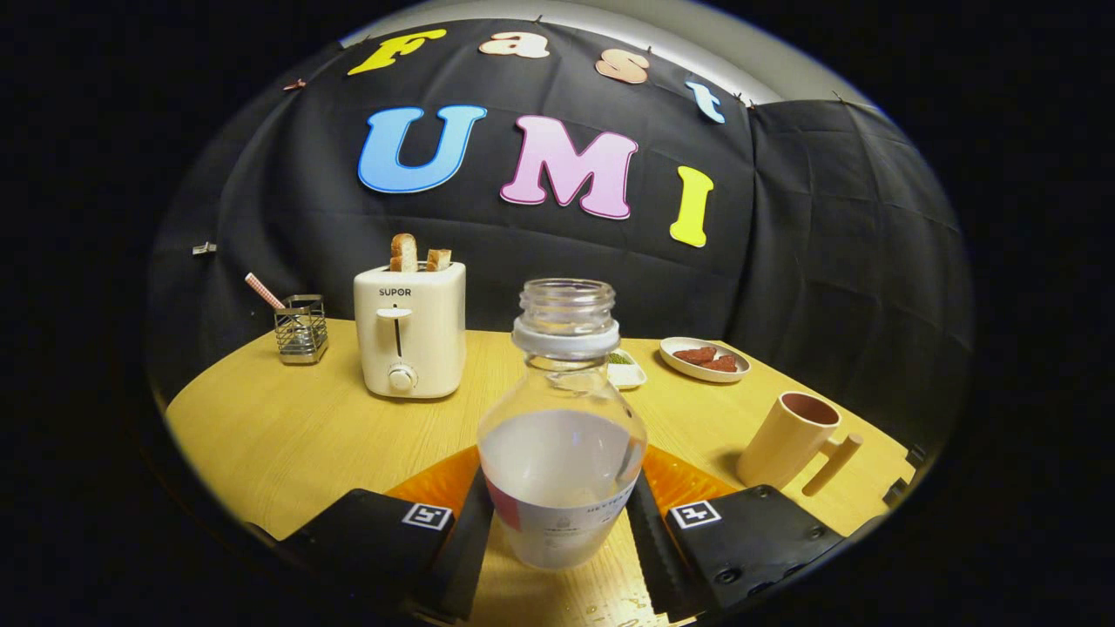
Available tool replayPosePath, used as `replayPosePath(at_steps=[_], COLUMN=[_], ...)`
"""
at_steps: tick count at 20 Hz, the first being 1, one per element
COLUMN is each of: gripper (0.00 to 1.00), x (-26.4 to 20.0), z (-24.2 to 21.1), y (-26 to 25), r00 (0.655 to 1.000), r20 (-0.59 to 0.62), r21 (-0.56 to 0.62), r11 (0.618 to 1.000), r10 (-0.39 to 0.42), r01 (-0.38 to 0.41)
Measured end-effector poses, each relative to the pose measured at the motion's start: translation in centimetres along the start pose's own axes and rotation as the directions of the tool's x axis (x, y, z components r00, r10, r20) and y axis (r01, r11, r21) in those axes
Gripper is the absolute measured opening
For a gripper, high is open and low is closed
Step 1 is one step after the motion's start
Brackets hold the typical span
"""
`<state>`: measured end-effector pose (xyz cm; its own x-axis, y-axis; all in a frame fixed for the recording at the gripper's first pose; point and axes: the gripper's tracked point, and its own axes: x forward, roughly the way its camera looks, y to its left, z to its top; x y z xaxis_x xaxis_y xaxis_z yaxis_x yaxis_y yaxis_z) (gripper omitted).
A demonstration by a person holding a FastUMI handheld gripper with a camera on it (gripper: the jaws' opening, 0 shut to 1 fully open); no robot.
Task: Take the bottle from table, then pour the juice into the cup, finally place the bottle on the coaster
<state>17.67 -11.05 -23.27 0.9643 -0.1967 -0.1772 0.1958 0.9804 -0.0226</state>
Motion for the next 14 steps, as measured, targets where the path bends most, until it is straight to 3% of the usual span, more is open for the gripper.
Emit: replayPosePath(at_steps=[5,14], gripper=[0.73,0.73], x=[-1.0,-3.2], z=[0.4,6.7], y=[-0.3,-3.4], r00=[0.998,0.995], r20=[-0.030,-0.023], r21=[0.035,0.140], r11=[0.997,0.986], r10=[0.063,0.095], r01=[-0.062,-0.091])
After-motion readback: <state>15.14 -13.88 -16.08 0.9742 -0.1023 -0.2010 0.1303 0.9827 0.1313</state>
